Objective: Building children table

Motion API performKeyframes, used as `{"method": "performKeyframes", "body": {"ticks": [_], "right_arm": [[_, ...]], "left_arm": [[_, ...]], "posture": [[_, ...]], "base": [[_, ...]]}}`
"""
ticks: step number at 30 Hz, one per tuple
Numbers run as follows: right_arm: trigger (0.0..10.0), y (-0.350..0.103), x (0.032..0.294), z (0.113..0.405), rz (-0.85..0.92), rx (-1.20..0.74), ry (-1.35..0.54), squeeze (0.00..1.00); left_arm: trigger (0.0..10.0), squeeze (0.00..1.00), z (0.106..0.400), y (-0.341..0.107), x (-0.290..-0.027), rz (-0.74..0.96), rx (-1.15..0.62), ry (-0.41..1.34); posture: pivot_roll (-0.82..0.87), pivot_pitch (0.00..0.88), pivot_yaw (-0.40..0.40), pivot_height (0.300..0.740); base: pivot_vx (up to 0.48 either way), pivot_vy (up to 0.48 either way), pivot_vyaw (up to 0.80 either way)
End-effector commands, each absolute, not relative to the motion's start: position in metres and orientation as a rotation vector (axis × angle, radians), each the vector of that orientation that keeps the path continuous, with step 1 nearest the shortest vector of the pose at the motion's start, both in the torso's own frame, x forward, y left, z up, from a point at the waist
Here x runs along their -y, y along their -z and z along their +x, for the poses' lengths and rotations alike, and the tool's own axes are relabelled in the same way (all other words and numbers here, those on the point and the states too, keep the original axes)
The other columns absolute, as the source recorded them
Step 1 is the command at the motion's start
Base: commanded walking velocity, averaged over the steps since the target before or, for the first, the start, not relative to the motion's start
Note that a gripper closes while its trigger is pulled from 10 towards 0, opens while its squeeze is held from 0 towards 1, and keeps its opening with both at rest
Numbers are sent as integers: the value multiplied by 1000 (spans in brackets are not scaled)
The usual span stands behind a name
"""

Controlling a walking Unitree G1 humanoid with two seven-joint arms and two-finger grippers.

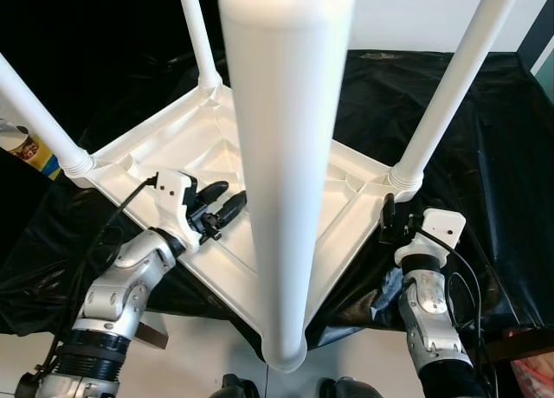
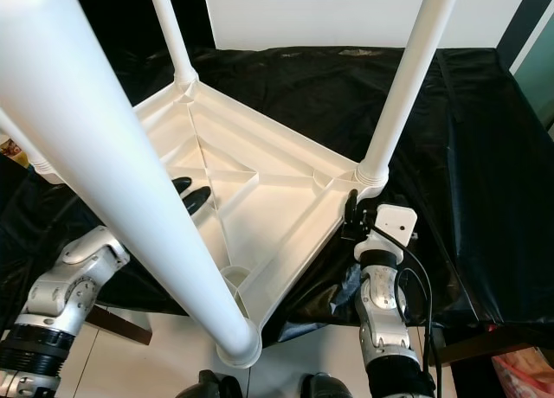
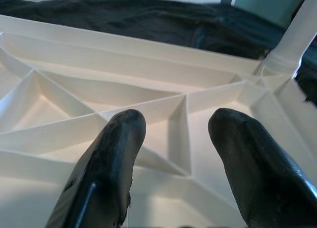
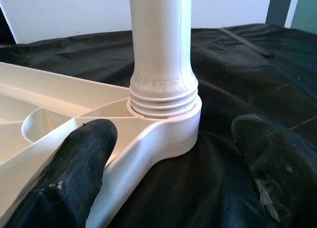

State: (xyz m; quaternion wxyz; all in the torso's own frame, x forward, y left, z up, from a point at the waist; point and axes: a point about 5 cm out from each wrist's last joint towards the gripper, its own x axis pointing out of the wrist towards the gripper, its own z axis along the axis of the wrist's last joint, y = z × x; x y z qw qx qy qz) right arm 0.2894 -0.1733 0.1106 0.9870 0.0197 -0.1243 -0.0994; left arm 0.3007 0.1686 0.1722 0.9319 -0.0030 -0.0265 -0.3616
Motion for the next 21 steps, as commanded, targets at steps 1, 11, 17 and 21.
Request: {"method": "performKeyframes", "body": {"ticks": [1, 11, 17, 21], "right_arm": [[10000, -91, 168, 283, 56, 131, 183, 0], [10000, -110, 199, 319, 32, 79, 244, 0], [10000, -128, 217, 342, 9, 80, 247, 0], [10000, -146, 210, 369, -15, 46, 47, 0]], "left_arm": [[10000, 0, 294, -177, -171, 32, 68, 839], [10000, 0, 283, -187, -173, 99, 55, 903], [10000, 0, 276, -180, -178, 163, 2, 922], [10000, 0, 274, -176, -186, 217, -22, 890]], "posture": [[-82, 156, 37, 740], [-73, 150, 43, 740], [-69, 147, 42, 740], [-59, 143, 35, 740]], "base": [[0, 0, 0], [0, 0, 0], [0, 0, 0], [0, 0, 0]]}}
